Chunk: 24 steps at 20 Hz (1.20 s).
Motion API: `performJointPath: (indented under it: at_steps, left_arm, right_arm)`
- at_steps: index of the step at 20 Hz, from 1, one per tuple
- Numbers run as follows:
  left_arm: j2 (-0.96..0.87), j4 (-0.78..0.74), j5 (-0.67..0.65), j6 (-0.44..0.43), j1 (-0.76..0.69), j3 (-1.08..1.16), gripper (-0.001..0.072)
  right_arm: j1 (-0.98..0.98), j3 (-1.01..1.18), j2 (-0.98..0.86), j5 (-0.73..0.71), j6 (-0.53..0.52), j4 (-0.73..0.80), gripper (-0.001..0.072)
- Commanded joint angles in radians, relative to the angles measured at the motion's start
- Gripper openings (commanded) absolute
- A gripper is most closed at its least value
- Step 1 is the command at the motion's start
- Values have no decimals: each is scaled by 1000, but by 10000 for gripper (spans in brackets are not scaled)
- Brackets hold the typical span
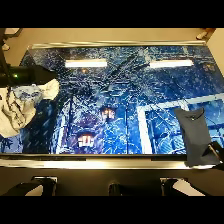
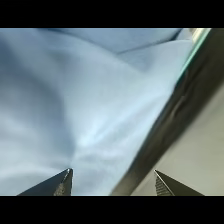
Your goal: Fold the shirts.
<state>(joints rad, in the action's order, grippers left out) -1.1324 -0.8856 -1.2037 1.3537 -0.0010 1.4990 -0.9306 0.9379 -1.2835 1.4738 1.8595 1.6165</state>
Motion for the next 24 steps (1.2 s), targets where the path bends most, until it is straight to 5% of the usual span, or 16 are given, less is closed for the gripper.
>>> performJointPath:
  at_steps: [1, 4, 6, 8, 9, 10, 11, 12, 13, 15, 18, 24]
  left_arm:
    - [1, 11, 54, 16, 0, 67, 27]
    - [-3, -136, 224, 17, -18, 125, 25]
    - [-33, -501, 275, 152, -72, 126, 24]
    - [-117, -861, 123, 294, -123, 123, 27]
    - [-174, -919, 9, 308, -129, 114, 48]
    - [-228, -882, -124, 301, -121, 98, 166]
    - [-277, -794, -272, 291, -109, 74, 595]
    - [-314, -707, -385, 273, -97, 24, 705]
    - [-310, -648, -381, 262, -93, -53, 705]
    - [-208, -603, -173, 288, -106, -230, 703]
    - [-80, -613, 60, 375, -127, -383, 705]
    - [-81, -614, 60, 375, -134, -381, 706]
  right_arm:
    - [0, 203, 1, 82, -76, 3, 602]
    - [42, 537, 1, -121, -108, -225, 587]
    - [197, 680, 1, -315, -145, -272, 569]
    - [423, 710, 0, -392, -180, -269, 558]
    - [558, 710, -13, -351, -180, -242, 560]
    - [674, 707, -37, -305, -162, -188, 565]
    - [771, 702, -79, -245, -108, -142, 565]
    - [833, 699, -133, -185, -78, -149, 562]
    - [872, 699, -185, -107, -84, -195, 563]
    - [919, 698, -268, 40, -95, -248, 568]
    - [948, 698, -294, 63, -117, -238, 616]
    - [946, 698, -293, 101, -120, -172, 627]
